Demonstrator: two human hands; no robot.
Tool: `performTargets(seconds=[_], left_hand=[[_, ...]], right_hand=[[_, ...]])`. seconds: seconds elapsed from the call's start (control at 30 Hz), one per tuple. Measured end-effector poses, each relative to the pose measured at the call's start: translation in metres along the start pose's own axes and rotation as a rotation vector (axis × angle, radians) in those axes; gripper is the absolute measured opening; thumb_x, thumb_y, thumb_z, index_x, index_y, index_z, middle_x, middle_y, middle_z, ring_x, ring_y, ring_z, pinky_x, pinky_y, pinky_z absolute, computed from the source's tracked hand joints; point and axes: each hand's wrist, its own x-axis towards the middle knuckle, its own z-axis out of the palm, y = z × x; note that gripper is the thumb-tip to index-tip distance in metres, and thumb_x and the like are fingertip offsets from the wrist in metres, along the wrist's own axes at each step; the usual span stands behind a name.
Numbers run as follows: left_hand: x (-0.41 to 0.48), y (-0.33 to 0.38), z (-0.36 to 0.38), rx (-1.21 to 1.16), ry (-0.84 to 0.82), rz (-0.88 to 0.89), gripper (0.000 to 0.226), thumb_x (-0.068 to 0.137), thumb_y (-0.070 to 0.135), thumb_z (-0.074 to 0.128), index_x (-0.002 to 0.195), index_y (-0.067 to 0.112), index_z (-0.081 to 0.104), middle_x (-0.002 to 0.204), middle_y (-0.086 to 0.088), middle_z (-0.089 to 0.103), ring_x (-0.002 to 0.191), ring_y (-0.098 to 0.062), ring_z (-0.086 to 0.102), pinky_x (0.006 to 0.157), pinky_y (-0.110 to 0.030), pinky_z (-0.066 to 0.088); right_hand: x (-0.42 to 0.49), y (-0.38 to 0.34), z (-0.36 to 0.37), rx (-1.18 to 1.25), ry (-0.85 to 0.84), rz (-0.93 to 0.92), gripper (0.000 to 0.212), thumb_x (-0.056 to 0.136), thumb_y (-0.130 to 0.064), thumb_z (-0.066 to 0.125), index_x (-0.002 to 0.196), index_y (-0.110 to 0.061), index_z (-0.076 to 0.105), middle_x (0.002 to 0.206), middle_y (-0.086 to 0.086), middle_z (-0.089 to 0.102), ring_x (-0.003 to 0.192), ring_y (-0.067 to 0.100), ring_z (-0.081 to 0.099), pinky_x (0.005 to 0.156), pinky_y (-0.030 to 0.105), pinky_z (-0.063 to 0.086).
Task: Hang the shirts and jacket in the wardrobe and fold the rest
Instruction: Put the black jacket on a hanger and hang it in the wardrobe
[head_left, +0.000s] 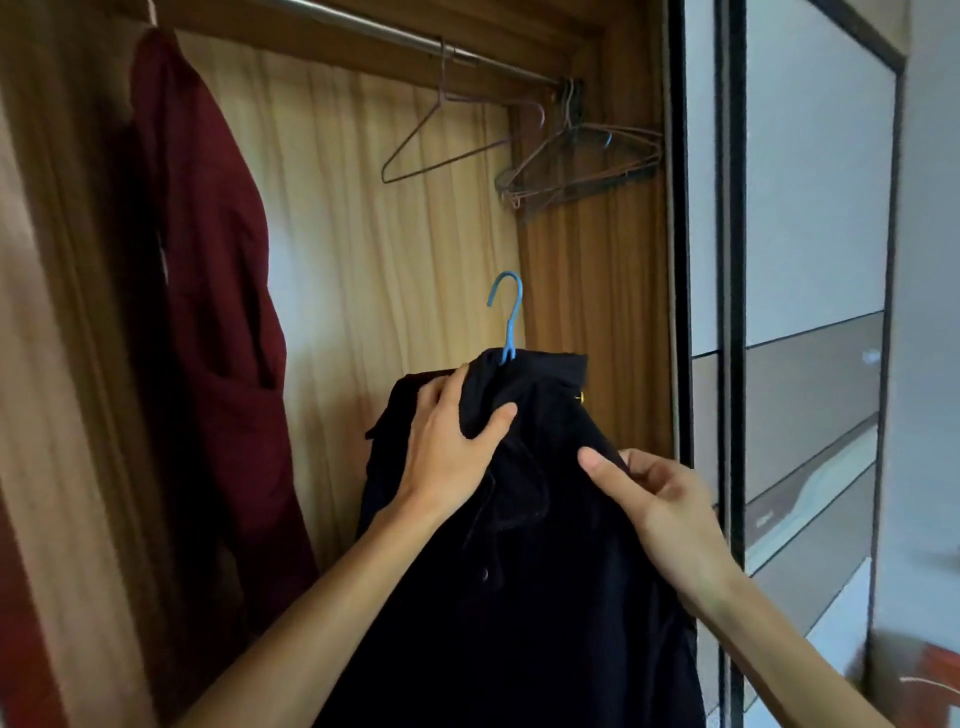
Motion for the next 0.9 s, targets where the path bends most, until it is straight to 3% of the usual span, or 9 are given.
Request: performTargets(seconds=[0.1,0.2,0.3,0.4,0.5,0.57,0.7,0.77,0.9], left_hand=[[0.010,-0.015,-0.005,0.022,0.018,-0.019,0.063,0.095,0.058,0.050,0.152,0.042,0.028,0.144,0.007,0.048,0.135,-0.008,0.042,0.106,-0.026,0.036],[0.031,-0.018,-0.013,0.036,0.068,-0.070,0.067,0.097,0.058,0.043,0.156,0.037,0.019,0.149,-0.001,0.044,0.139,-0.019,0.040,0.113,-0.041,0.037],[0.055,-0.014,-0.023,0.097,0.118,-0.105,0.069,0.099,0.056,0.039,0.158,0.031,0.013,0.157,-0.006,0.032,0.145,-0.025,0.031,0.116,-0.044,0.032],[0.080,-0.012,-0.032,0.160,0.146,-0.130,0.071,0.100,0.059,0.035,0.159,0.030,0.007,0.162,-0.007,0.021,0.148,-0.029,0.021,0.116,-0.046,0.027],[0.108,-0.010,-0.040,0.197,0.130,-0.168,0.073,0.099,0.061,0.033,0.159,0.031,0.003,0.166,-0.006,0.011,0.151,-0.031,0.015,0.118,-0.048,0.022],[0.131,-0.007,-0.046,0.184,0.116,-0.189,0.075,0.099,0.060,0.035,0.159,0.031,0.002,0.167,-0.006,0.008,0.151,-0.030,0.015,0.119,-0.046,0.019],[0.182,0.006,-0.064,0.177,0.189,-0.171,0.075,0.100,0.056,0.038,0.159,0.026,0.003,0.167,-0.007,0.006,0.151,-0.029,0.017,0.120,-0.043,0.018],[0.205,0.012,-0.072,0.214,0.242,-0.167,0.078,0.100,0.057,0.037,0.159,0.024,0.000,0.167,-0.007,-0.003,0.152,-0.032,0.015,0.120,-0.044,0.018],[0.253,0.018,-0.097,0.243,0.335,-0.146,0.077,0.100,0.057,0.036,0.159,0.024,-0.001,0.167,-0.007,-0.007,0.151,-0.035,0.015,0.120,-0.043,0.018]], right_hand=[[0.019,-0.013,0.023,0.053,-0.026,-0.014,0.021,0.084,-0.025,0.076,0.077,-0.006,0.070,0.075,0.009,0.075,0.063,0.018,0.071,0.053,0.020,0.052],[0.045,-0.024,0.045,0.050,-0.072,-0.050,0.028,0.082,-0.031,0.077,0.071,-0.006,0.068,0.073,0.011,0.072,0.063,0.019,0.068,0.056,0.025,0.053],[0.072,-0.031,0.061,0.039,-0.086,-0.069,0.036,0.080,-0.035,0.079,0.075,-0.001,0.069,0.079,0.018,0.073,0.069,0.024,0.069,0.065,0.032,0.055],[0.101,-0.039,0.073,0.049,-0.100,-0.097,0.029,0.083,-0.032,0.077,0.072,-0.006,0.070,0.076,0.014,0.074,0.068,0.023,0.071,0.061,0.029,0.056],[0.136,-0.053,0.086,0.039,-0.066,-0.132,0.053,0.083,-0.039,0.076,0.097,0.011,0.067,0.094,0.025,0.073,0.085,0.036,0.073,0.078,0.045,0.059],[0.157,-0.066,0.096,0.039,-0.052,-0.153,0.058,0.084,-0.040,0.073,0.105,0.013,0.065,0.100,0.024,0.072,0.092,0.034,0.072,0.083,0.044,0.058],[0.203,-0.094,0.120,0.042,-0.038,-0.208,0.033,0.085,-0.041,0.070,0.075,-0.010,0.067,0.073,0.003,0.075,0.070,0.016,0.073,0.070,0.032,0.057],[0.225,-0.111,0.134,0.049,-0.055,-0.251,0.033,0.086,-0.041,0.067,0.068,-0.015,0.057,0.070,0.000,0.070,0.071,0.019,0.070,0.073,0.034,0.056],[0.269,-0.147,0.163,0.067,-0.086,-0.339,0.037,0.091,-0.043,0.061,0.066,-0.021,0.042,0.071,-0.008,0.053,0.067,0.007,0.054,0.064,0.024,0.043]])
